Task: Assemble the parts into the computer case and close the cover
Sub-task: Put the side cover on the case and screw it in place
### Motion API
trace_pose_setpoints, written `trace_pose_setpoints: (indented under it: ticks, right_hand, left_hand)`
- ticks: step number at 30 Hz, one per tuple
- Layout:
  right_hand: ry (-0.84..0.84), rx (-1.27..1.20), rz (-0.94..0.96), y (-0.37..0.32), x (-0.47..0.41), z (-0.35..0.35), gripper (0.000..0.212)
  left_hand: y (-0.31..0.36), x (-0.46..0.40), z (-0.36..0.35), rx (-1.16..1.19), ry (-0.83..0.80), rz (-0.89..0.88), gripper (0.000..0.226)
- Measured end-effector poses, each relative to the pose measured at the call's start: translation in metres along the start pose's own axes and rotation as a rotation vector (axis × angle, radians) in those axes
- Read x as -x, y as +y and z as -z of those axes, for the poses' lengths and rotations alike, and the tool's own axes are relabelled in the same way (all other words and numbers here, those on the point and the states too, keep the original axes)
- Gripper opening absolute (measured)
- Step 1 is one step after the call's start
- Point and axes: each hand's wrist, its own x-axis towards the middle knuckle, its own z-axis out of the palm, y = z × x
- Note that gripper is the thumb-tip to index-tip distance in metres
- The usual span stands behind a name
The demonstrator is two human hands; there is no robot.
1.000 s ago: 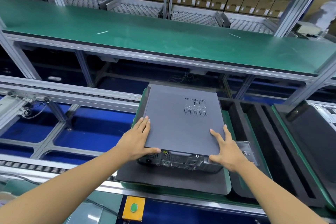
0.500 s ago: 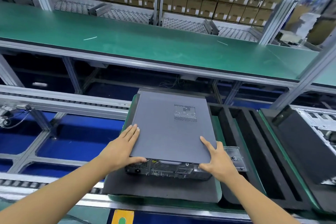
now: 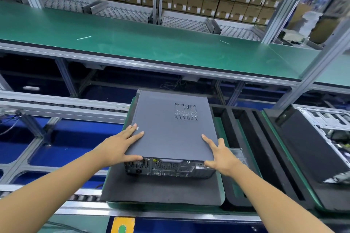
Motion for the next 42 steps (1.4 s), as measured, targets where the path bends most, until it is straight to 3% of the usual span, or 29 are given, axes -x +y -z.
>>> trace_pose_setpoints:
  ticks: [5,12,14,16,18,20,25,31,37,42]
  right_hand:
    - [-0.004,0.081,-0.023,0.002,-0.007,0.004,0.101]
    - [-0.003,0.168,-0.107,-0.008,-0.006,0.006,0.09]
    - [0.048,-0.042,-0.125,-0.009,0.003,-0.001,0.085]
    - [0.172,-0.445,-0.107,-0.007,0.019,-0.013,0.085]
    - [0.322,-0.81,-0.148,0.001,0.037,-0.029,0.085]
    - [0.44,-0.918,-0.267,0.014,0.054,-0.043,0.071]
    - [0.447,-0.457,-0.585,0.075,0.071,-0.054,0.031]
    - [0.243,-0.292,-0.522,0.128,0.06,-0.042,0.027]
    - [0.108,-0.144,-0.375,0.176,0.034,-0.035,0.035]
    - [0.083,-0.124,-0.309,0.212,0.022,-0.035,0.039]
  left_hand:
    - [0.002,-0.01,0.007,-0.183,-0.023,-0.023,0.092]
    - [0.005,-0.025,0.025,-0.105,-0.188,0.047,0.088]
    - [0.007,-0.03,0.028,-0.071,-0.25,0.07,0.089]
    - [0.012,-0.031,0.03,-0.053,-0.277,0.093,0.087]
    - [0.023,-0.03,0.028,-0.05,-0.223,0.111,0.087]
    - [0.044,-0.03,0.028,-0.054,-0.092,0.068,0.093]
    - [0.123,-0.06,0.018,0.071,0.143,-0.179,0.047]
    - [0.24,-0.137,0.004,0.078,0.249,-0.37,0.025]
    - [0.332,-0.217,-0.021,-0.181,-0.043,-0.248,0.027]
    - [0.365,-0.265,-0.062,-0.021,-0.265,-0.031,0.031]
